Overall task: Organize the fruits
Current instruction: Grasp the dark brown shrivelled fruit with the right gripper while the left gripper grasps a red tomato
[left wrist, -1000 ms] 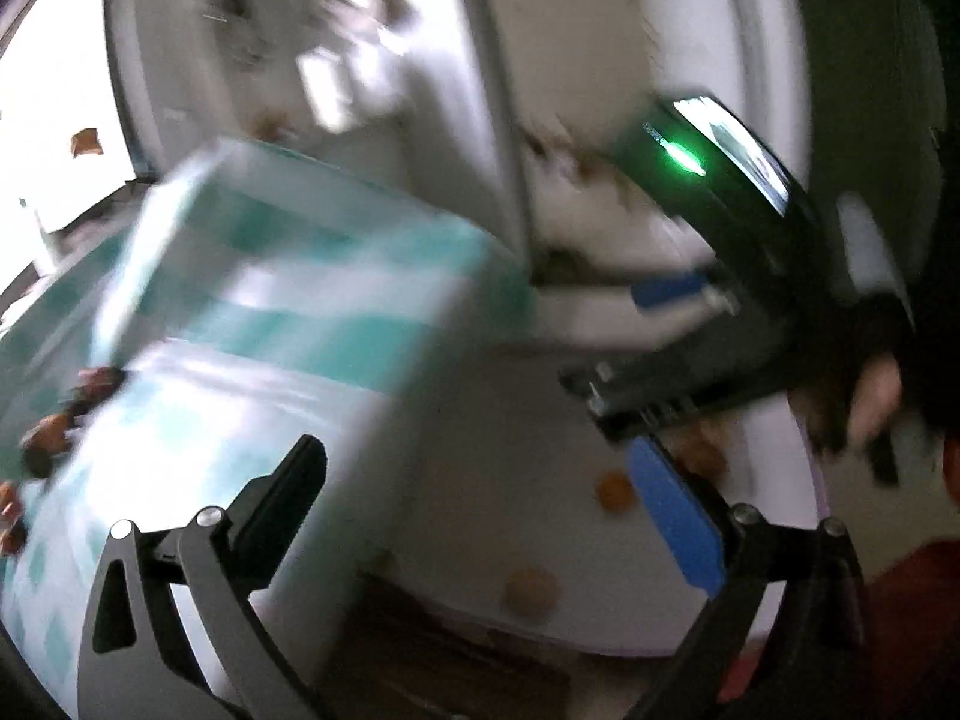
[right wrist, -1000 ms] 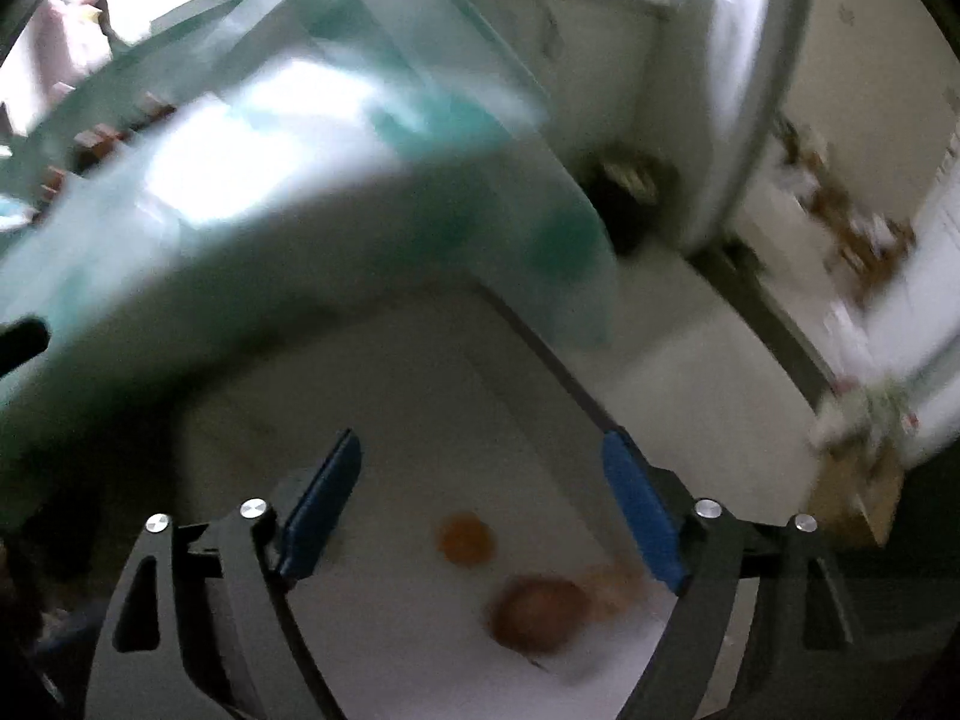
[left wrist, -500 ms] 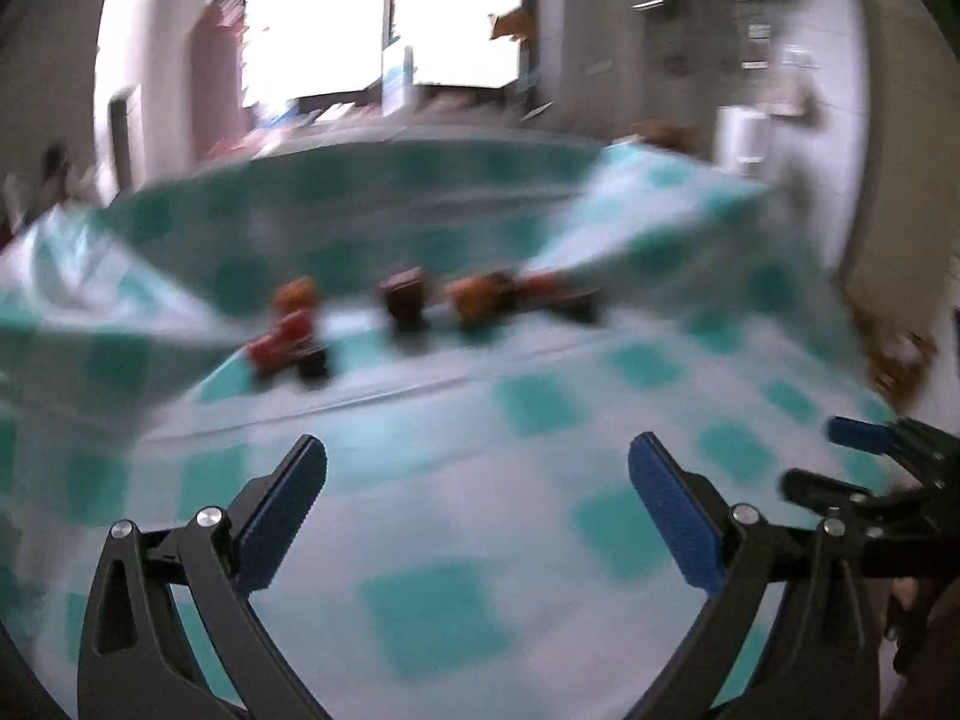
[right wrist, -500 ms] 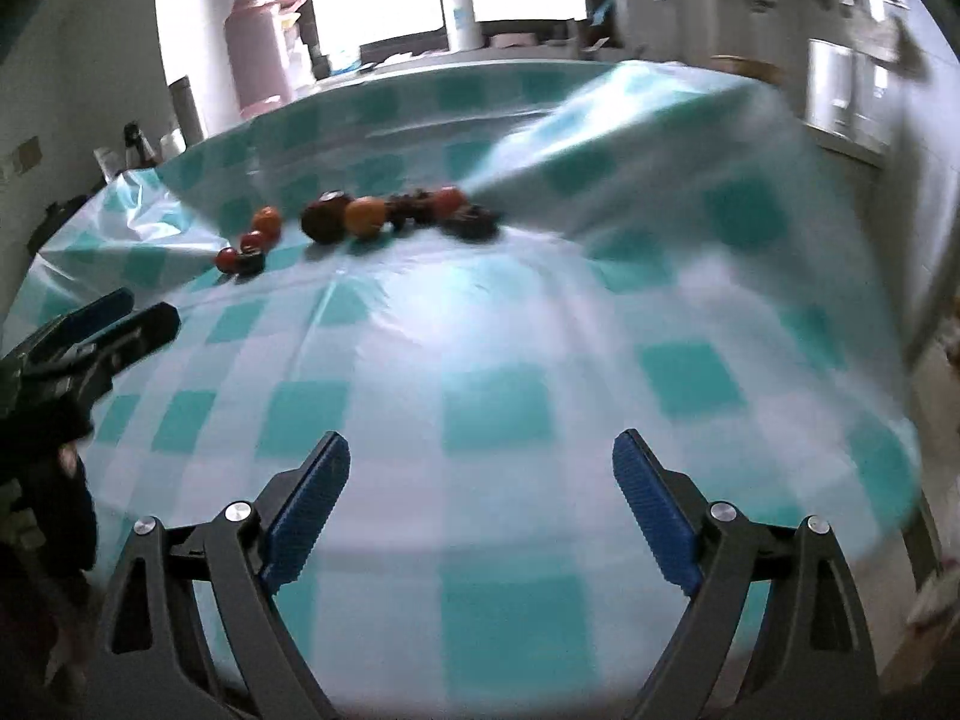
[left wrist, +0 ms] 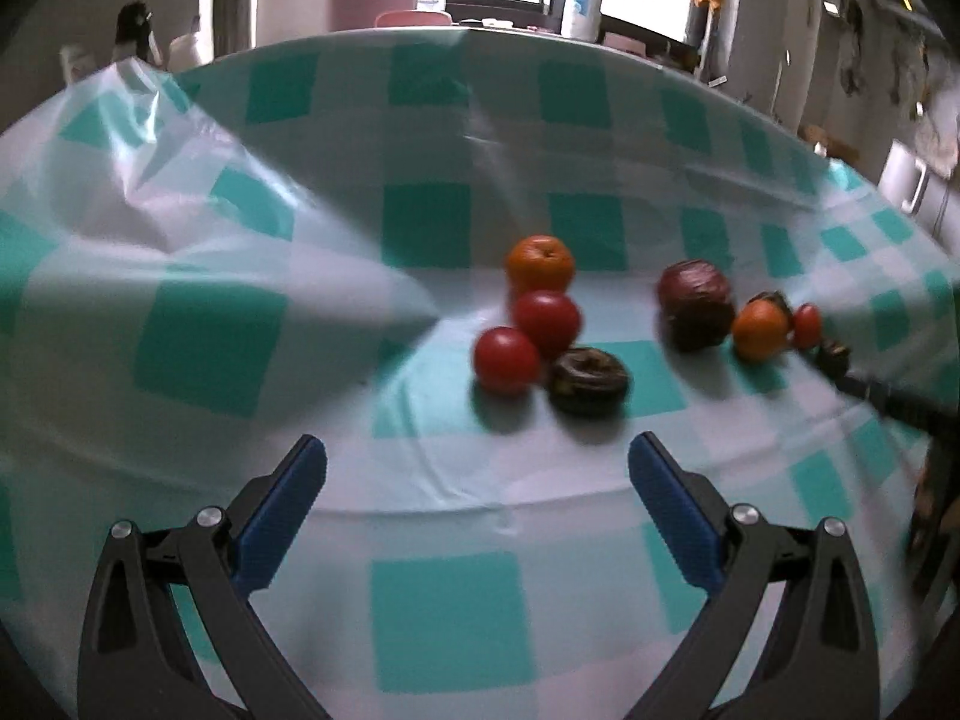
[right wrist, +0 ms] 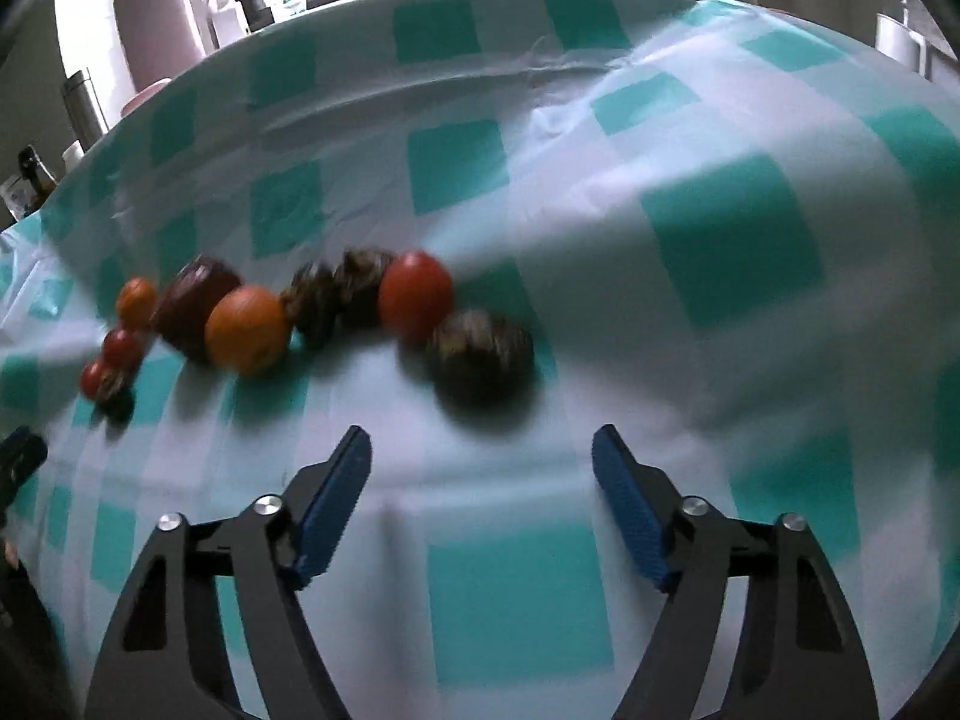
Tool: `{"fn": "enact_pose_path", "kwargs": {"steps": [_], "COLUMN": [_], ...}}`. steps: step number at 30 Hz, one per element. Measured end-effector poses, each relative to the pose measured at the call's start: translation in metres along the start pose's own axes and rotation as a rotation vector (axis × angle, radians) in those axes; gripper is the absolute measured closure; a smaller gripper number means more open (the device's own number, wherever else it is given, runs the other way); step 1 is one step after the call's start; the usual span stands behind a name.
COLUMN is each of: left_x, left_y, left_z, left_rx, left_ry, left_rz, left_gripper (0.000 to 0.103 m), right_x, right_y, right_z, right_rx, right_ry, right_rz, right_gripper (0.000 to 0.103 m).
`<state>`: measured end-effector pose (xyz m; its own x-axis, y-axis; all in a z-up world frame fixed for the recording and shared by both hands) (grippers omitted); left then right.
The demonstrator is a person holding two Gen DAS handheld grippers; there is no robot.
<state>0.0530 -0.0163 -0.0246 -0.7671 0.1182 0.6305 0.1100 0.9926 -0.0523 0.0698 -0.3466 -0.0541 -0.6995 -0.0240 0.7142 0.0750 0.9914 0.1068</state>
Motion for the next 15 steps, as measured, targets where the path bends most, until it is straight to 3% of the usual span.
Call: {"fn": "enact_pose_path", "kwargs": {"steps": [8,12,15], "left_x": [-0.038,-0.054,-0.067], "left_y": [0.019,0.008,-0.001], "left_z": [-0.013,-0.020,-0.020], "left_rx": [-0.047,-0.105,-0.162], "left_ry": [0.055,0.064,0.093], "left_rz": [0.013,0.024,0.009], "left_gripper": [0.004,0.013,0.026], "right_x": [-0.020,-0.021,-0.022], "right_y": [-0.006,-0.009,-0.007], "right_z": [-0.015,-0.015,-0.014], "right_rx": [-0.010,-0.009,0.022], "right_ry": [0.009,0.008,0.016], "right_rz": [-0.008,0.009,0.039], "right_gripper": [0.042,0.047,0.047]}}
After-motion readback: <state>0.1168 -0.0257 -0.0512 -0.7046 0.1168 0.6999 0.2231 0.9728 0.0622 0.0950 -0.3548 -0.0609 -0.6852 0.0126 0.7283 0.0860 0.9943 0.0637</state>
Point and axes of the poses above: each gripper's, at about its wrist camera, not at the fingertips, and x roughly against the way its jaws point, y to its left, z to its underside, the point moved 8 cm from there along -x, roughly the way its jaws point, and after that the axes turned 5 degrees about -y, right-handed, at the moved point
